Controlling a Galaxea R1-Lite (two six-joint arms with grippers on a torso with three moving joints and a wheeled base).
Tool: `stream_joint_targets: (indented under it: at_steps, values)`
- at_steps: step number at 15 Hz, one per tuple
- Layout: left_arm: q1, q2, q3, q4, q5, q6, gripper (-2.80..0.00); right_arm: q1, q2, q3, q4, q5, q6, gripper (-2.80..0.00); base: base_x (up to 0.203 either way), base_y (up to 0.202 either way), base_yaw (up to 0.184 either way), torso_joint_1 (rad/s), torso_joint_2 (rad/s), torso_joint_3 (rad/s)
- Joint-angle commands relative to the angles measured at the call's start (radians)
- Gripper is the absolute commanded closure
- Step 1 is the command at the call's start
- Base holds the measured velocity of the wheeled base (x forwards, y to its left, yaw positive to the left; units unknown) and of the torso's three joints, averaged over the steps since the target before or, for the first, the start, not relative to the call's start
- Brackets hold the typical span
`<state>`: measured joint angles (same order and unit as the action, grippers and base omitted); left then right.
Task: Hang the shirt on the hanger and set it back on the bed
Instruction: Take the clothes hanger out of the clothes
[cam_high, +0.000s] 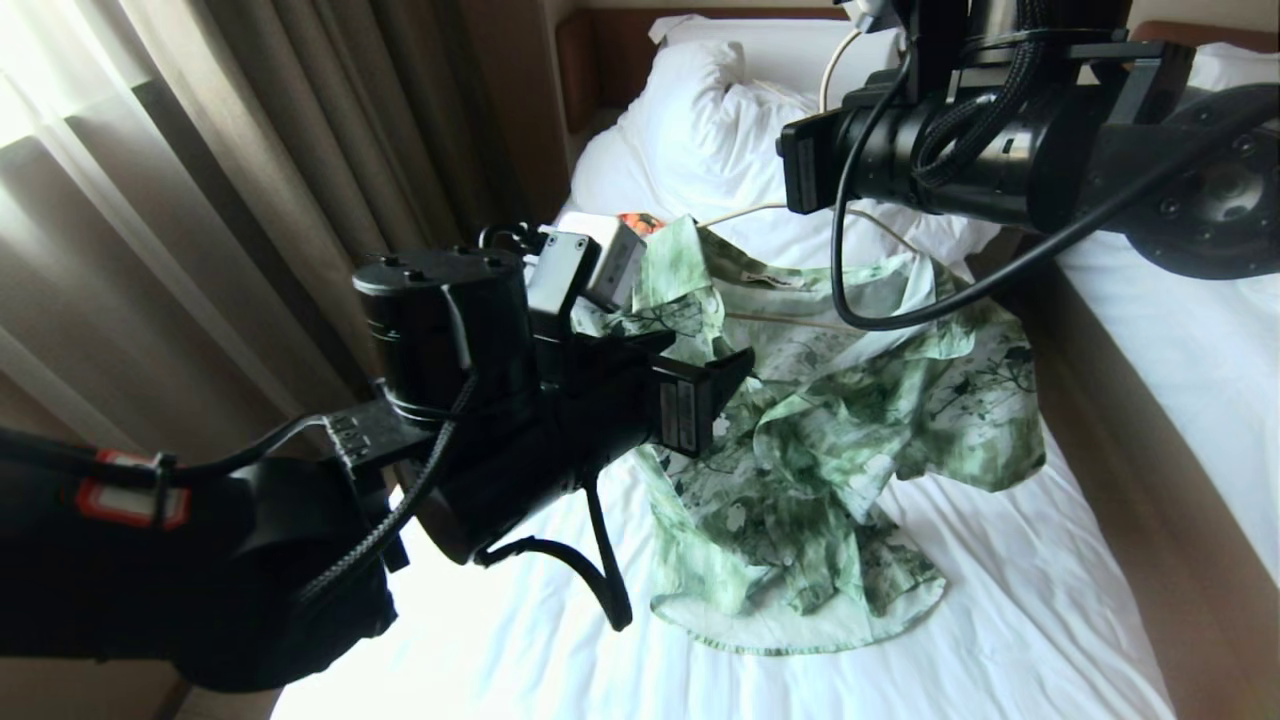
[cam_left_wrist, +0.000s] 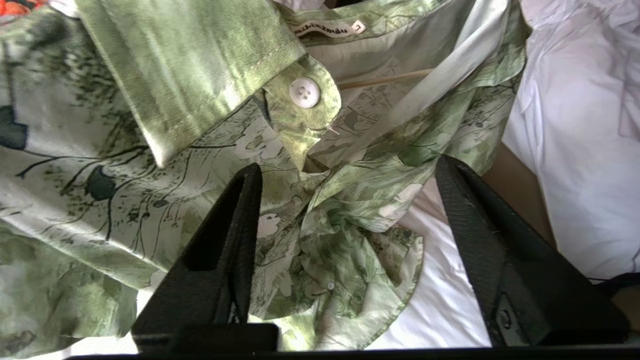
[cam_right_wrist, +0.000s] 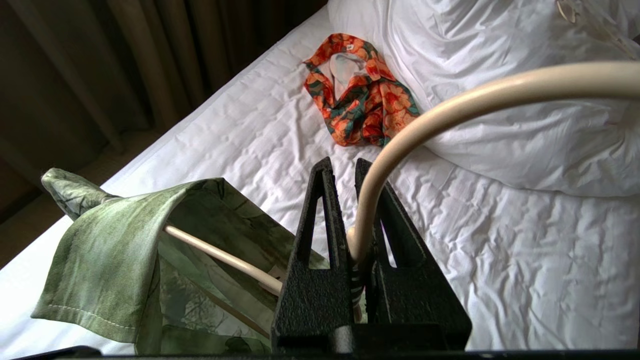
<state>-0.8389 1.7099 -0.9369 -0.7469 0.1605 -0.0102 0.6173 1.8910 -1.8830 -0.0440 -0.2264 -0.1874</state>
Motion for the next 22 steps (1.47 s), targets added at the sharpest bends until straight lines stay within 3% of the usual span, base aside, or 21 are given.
stream_joint_targets:
  at_steps: [1, 6, 14, 15, 22]
  values:
    - [0.003, 0.039, -0.008, -0.015, 0.007, 0.004, -2.8, 0.008, -0.004, 0.002, 0.0, -0.004, -0.001, 0.0, 0.0, 0.0, 0.0, 0.0, 0.0, 0.0]
    - [0.016, 0.079, -0.025, -0.132, 0.071, 0.088, -2.8, 0.041, -0.025, 0.02, 0.0, -0.023, -0.001, 0.0, 0.0, 0.0, 0.0, 0.0, 0.0, 0.0]
    - [0.031, 0.066, -0.036, -0.138, 0.102, 0.155, -2.8, 0.069, -0.094, 0.087, 0.0, -0.024, -0.001, 0.0, 0.0, 0.0, 0.0, 0.0, 0.0, 0.0]
    - [0.03, 0.064, -0.036, -0.138, 0.111, 0.16, 0.0, 0.068, -0.101, 0.097, 0.0, -0.024, -0.001, 0.0, 0.0, 0.0, 0.0, 0.0, 0.0, 0.0]
    - [0.027, 0.031, -0.046, -0.132, 0.129, 0.182, 0.0, 0.068, -0.13, 0.105, 0.006, -0.025, -0.003, 0.0, 0.0, 0.0, 0.0, 0.0, 0.0, 0.0]
